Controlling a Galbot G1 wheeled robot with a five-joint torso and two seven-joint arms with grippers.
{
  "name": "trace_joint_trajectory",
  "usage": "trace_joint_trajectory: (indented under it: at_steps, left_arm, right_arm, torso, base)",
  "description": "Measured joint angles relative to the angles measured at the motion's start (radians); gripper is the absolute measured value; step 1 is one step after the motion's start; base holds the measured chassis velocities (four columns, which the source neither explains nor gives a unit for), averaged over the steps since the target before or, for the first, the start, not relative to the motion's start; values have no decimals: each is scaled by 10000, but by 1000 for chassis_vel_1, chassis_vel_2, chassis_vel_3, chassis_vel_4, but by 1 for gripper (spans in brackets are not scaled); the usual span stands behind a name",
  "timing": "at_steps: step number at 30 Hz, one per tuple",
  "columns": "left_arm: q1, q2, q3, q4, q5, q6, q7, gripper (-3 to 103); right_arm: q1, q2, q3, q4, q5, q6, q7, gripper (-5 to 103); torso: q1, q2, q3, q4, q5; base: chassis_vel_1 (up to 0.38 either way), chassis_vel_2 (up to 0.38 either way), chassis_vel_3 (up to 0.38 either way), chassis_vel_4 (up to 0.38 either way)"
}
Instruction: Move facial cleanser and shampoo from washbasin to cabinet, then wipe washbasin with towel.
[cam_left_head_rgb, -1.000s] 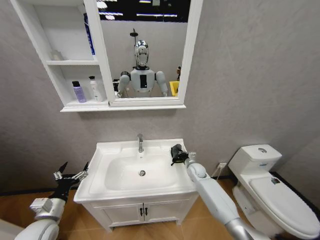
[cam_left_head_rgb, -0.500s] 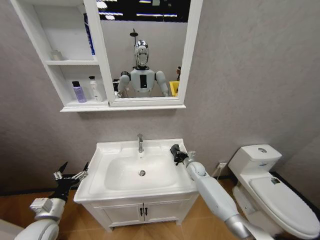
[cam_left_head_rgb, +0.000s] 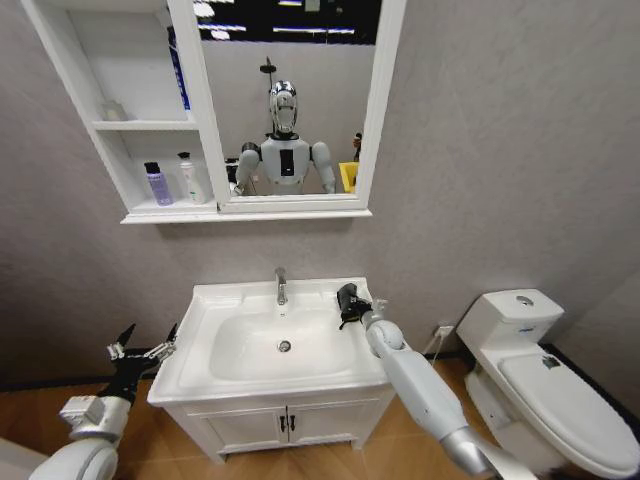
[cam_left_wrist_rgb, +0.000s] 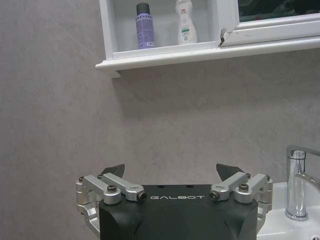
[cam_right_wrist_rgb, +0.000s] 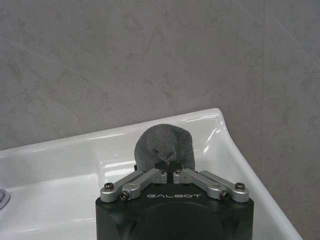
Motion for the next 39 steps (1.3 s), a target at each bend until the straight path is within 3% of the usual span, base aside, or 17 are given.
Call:
trace_joint_trajectory:
  at_steps: [10,11,15,21,23,25,26,27,29,33,34,36,39]
  left_arm:
    - [0,1,0,0,0,0,0,100]
    - [0,0,0,0,0,0,0,100]
    - [0,0,0,0,0,0,0,100]
    - [0,0,0,0,0,0,0,100]
    - [0,0,0,0,0,0,0,100]
    - [0,0,0,0,0,0,0,100]
    - [0,0,0,0,0,0,0,100]
    - [0,0,0,0,0,-1,0,100]
    - [0,1,-1,0,1,-1,0,100]
    - [1,0,0,0,0,-1,1,100]
    - [1,1,-1,0,0,-1,1,100]
    - [-1,1,0,-1,0,-1,1,100]
    - [0,1,0,0,0,-2,1,100]
  right_arm:
    - [-135,-67,71,-93,36,-86,-155,4]
    - [-175,-76,83,-92,-12,-70,-183,15]
    - [-324,-112,204,26,-453,159,-310,26]
    - [-767,-129,582,588,-1295,678,-358,53]
    - [-857,-123,665,725,-1415,749,-360,53]
    - [-1468,-137,1125,1709,-2140,1012,-335,69]
    - [-1468,-137,1125,1709,-2140,1012,-335,69]
    - [-1731,-163,1241,2074,-2301,1044,-283,69]
    - [-2685,-235,1645,3466,-2942,1096,-75,80]
    - [-3887,-221,2209,5401,-3299,999,302,90]
    - [-4974,-120,2606,6572,-3344,855,484,99]
    - [-5748,-19,2864,7260,-3460,852,518,99]
    - [-8529,508,3840,9070,-4074,1422,365,100]
  torso:
    - [-1,0,0,0,0]
    - [-1,0,0,0,0]
    - [-1,0,0,1,1]
    - [-1,0,0,2,0]
    - [-1,0,0,2,1]
    - [0,0,-1,3,-1]
    - [0,0,-1,3,-1]
    - [-1,-1,-1,3,-1]
    - [0,0,0,0,4]
    - [-1,1,-3,2,-3]
    - [-2,1,-2,2,1]
    - [-1,0,-3,3,0]
    - [-4,2,-4,-2,2]
  base:
    - [0,0,0,0]
    - [0,0,0,0]
    - [0,0,0,0]
    - [0,0,0,0]
    - [0,0,0,0]
    - [0,0,0,0]
    - [0,0,0,0]
    - [0,0,0,0]
    - [0,0,0,0]
    - [0,0,0,0]
    - [0,0,0,0]
    - [0,0,0,0]
    - [0,0,0,0]
